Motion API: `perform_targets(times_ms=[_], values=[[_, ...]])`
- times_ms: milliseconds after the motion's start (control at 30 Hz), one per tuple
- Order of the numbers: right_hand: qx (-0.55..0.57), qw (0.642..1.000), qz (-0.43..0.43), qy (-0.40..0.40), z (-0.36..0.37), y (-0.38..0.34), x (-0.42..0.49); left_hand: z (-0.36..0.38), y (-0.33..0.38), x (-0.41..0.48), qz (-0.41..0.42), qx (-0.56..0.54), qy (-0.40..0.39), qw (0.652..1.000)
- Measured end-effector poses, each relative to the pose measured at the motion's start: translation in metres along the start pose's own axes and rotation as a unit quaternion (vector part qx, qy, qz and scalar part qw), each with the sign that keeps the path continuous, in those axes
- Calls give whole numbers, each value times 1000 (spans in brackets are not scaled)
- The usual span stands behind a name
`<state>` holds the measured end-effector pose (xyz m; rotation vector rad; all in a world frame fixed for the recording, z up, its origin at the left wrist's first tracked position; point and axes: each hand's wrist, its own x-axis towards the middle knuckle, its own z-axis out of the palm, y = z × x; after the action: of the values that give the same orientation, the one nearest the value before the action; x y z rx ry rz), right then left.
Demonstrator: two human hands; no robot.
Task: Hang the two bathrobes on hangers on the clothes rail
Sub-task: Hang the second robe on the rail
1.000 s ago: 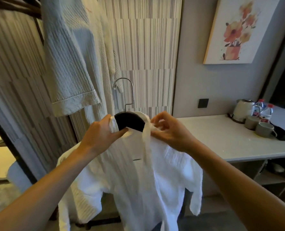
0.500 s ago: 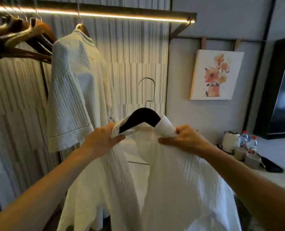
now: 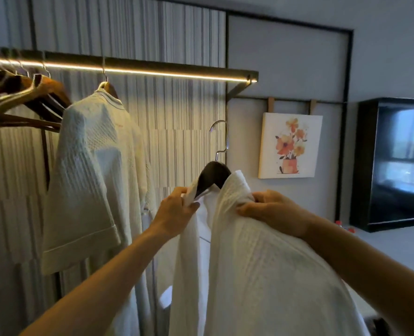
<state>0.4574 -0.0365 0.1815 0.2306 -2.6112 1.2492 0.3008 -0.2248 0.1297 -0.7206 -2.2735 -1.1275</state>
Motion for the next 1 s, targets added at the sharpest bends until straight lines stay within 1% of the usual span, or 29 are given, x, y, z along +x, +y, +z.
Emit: perform_targets(times_ms=[67, 167, 200, 267, 400, 433, 533, 567, 633, 700, 767, 867, 1000], values=[[7, 999, -15, 39, -3, -11, 11, -8, 16, 7, -6, -112, -26, 993], [32, 996, -23, 75, -4, -26, 39, -25, 36, 19, -17, -249, -111, 962], [49, 995, -20, 80, -2, -30, 49, -28, 39, 22, -17, -272, -135, 953], [81, 993, -19, 82, 3, -39, 72, -32, 39, 31, 2, -275, -161, 948], [122, 988, -39, 88, 23, -68, 132, -50, 12, 68, 12, -328, -143, 934], [125, 987, -38, 90, 27, -76, 150, -55, 3, 81, 3, -342, -135, 930], [131, 984, -43, 112, 36, -100, 210, -65, -30, 131, 2, -353, -134, 926], [124, 983, -48, 124, 38, -109, 232, -69, -40, 150, 2, -353, -119, 928], [106, 982, -53, 146, 38, -126, 270, -75, -55, 187, 30, -330, -89, 939], [88, 981, -46, 166, 35, -142, 310, -84, -62, 220, 65, -316, -71, 944], [66, 980, -49, 179, 31, -157, 353, -94, -70, 256, 81, -301, -44, 949], [45, 976, -43, 209, 20, -178, 393, -102, -75, 303, 96, -246, 3, 965], [36, 975, -35, 216, 8, -194, 436, -108, -83, 353, 97, -250, 8, 963]])
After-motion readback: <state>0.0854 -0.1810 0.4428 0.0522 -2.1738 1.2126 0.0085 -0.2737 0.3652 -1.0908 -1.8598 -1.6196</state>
